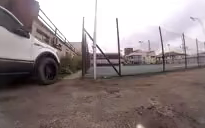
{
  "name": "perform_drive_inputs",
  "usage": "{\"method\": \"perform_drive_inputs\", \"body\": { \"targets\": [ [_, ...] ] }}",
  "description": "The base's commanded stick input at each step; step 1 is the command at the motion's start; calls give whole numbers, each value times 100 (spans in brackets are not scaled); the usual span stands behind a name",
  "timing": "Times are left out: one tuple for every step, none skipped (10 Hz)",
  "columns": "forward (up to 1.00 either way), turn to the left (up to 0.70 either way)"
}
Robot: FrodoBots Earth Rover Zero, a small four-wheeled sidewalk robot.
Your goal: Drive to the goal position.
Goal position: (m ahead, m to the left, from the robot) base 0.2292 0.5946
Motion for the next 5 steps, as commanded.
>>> {"method": "perform_drive_inputs", "body": {
  "targets": [
    [0, -70],
    [0, -70],
    [0, -70],
    [0, -70],
    [0, -70]
  ]
}}
